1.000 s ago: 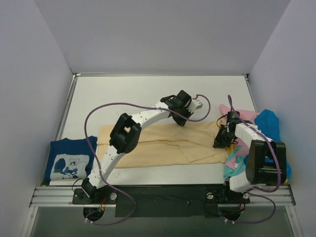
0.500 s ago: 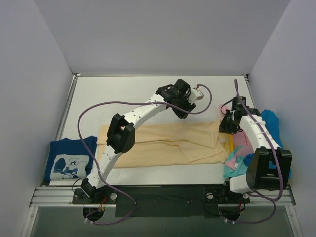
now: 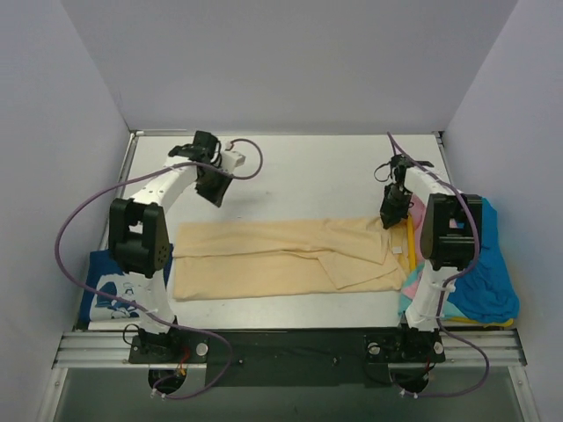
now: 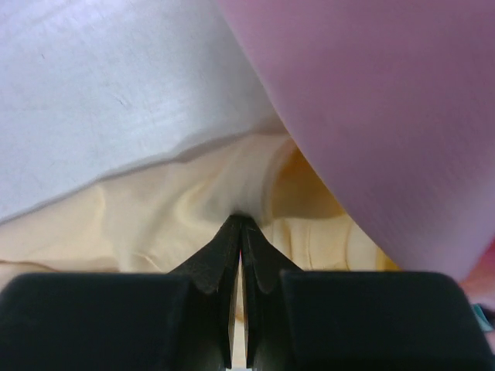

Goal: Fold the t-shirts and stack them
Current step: Rotate the tshirt 90 degrees

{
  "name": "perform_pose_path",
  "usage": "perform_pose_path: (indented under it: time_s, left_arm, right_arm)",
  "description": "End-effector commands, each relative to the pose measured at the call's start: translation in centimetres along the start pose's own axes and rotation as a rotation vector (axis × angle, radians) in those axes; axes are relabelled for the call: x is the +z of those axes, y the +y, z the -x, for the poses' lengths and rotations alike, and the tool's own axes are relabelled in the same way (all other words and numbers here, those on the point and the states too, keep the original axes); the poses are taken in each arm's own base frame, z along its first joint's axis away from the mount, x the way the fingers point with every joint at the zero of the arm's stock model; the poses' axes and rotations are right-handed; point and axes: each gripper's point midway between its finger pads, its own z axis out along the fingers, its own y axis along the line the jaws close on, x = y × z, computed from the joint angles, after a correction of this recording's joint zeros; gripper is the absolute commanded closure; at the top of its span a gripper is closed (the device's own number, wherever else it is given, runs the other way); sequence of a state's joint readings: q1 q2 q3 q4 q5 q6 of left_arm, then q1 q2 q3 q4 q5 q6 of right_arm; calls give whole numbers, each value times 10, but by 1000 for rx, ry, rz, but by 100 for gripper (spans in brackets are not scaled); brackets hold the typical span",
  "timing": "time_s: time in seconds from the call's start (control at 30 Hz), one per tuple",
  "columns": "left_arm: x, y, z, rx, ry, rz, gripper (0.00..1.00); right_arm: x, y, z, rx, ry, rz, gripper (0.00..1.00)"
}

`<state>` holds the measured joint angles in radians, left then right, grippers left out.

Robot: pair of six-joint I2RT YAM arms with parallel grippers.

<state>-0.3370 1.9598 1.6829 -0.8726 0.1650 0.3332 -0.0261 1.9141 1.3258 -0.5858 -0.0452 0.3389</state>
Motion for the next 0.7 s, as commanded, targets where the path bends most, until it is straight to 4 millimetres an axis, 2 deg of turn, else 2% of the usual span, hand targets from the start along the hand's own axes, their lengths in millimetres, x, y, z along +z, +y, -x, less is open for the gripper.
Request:
perform_pose_path:
  time_s: [0.0,0.03,0.07,0.1,0.13,0.17,0.2,0.23,0.27,0.3,0.33,0.37,0.4,0.47,0.5,0.53,0.57,0.6,0.63,0.67]
  left_arm:
    - [-25,54,-47,-89,22,110,70]
    - [-28,59,-53,-105,25,112,70]
    - [-32,66,-63,-139,36,119,70]
    - [-36,70,-67,-157,38,126,70]
    - [-37,73,-78,-181,56,124,70]
    - [-40,75,-81,-183,58,127,70]
    - [-40,73,-89,-188,79,120,70]
    - [-42,71,-93,-170,85,115,70]
    - [-41,69,-98,-160,98,106,70]
    - [-41,65,-101,-150,105,92,70]
    - [-40,63,-105,-149,117,83,70]
    - [-39,60,-107,-150,125,72,70]
    - [-39,58,-109,-150,129,62,69]
    - [-36,55,-114,-150,146,46,70]
    - [-34,53,-120,-147,161,41,70]
    - [-33,52,-122,-147,166,36,69]
    - [-31,50,-127,-141,181,30,70]
    - [-30,48,-129,-138,185,24,69]
    - [-27,47,-134,-132,192,21,69]
    - [-26,48,-136,-129,197,24,70]
  right_arm:
    - [10,1,-7,-91,129,-109,100]
    - [8,8,7,-92,115,-96,100]
    - [20,7,-3,-108,191,-118,100]
    - [16,15,15,-109,157,-105,100]
    - [26,22,10,-119,210,-91,100]
    - [19,35,33,-112,157,-56,100]
    - [27,47,37,-112,170,-35,100]
    - [22,61,61,-107,114,2,100]
    - [30,77,65,-104,127,33,100]
    - [35,99,90,-105,75,75,100]
    - [24,121,115,-92,11,152,100]
    - [37,138,120,-83,12,191,100]
    - [27,162,140,-76,-51,294,100]
    - [22,195,158,-27,-110,436,100]
    - [-8,208,183,-2,-220,507,100]
    - [-3,206,180,8,-221,495,100]
    - [-44,210,202,-7,-348,541,98]
    - [-44,202,204,-4,-376,509,95]
    - [-76,196,216,-27,-462,514,91]
    - [-90,189,222,-25,-506,491,88]
